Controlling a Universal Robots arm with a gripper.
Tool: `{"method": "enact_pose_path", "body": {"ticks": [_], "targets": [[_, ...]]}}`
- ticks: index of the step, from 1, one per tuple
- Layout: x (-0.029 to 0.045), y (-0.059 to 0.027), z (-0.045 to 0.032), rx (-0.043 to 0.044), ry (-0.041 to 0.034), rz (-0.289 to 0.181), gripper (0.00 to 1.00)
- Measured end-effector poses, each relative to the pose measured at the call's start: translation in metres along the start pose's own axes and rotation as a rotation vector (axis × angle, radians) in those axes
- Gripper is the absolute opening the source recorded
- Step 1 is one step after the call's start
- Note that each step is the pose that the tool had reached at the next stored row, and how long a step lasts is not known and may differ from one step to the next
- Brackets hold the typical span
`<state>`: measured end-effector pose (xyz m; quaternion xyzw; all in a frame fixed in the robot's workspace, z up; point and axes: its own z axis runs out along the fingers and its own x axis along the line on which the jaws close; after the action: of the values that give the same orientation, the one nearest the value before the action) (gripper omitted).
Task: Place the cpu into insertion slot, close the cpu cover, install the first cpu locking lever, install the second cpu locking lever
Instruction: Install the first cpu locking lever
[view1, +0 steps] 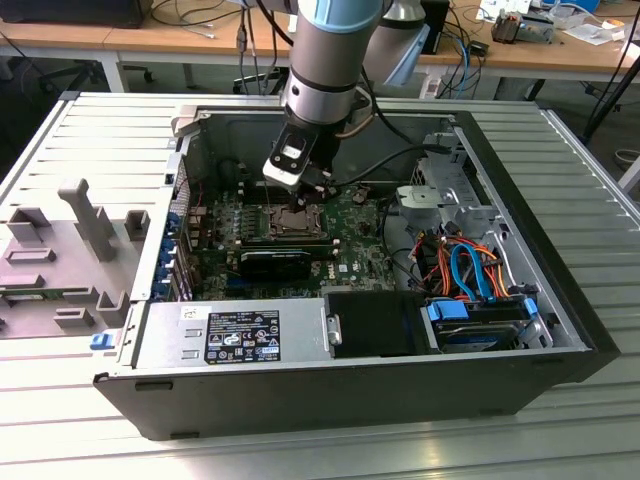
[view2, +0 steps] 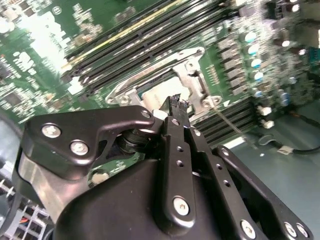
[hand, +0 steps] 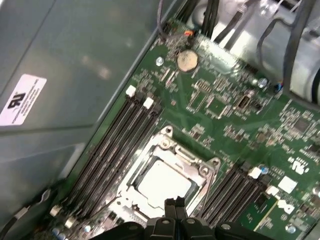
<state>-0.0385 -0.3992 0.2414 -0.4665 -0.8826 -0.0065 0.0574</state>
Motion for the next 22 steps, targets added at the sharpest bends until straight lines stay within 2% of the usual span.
{"method": "enact_pose_path", "body": {"ticks": [1, 2, 3, 4, 13, 22], "targets": [[0.0000, 0.0000, 0.0001, -0.0145, -0.0098, -0.001, 0.11], [0.0001, -0.0001, 0.0001, -0.0254, -0.0174, -0.002, 0.11], [0.0001, -0.0002, 0.0003, -0.0447, -0.0306, -0.003, 0.11], [0.0001, -0.0001, 0.0004, -0.0477, -0.0324, -0.004, 0.11], [0.0001, -0.0002, 0.0002, -0.0468, -0.0335, -0.020, 0.11], [0.0001, -0.0002, 0.0002, -0.0398, -0.0348, -0.097, 0.11]]}}
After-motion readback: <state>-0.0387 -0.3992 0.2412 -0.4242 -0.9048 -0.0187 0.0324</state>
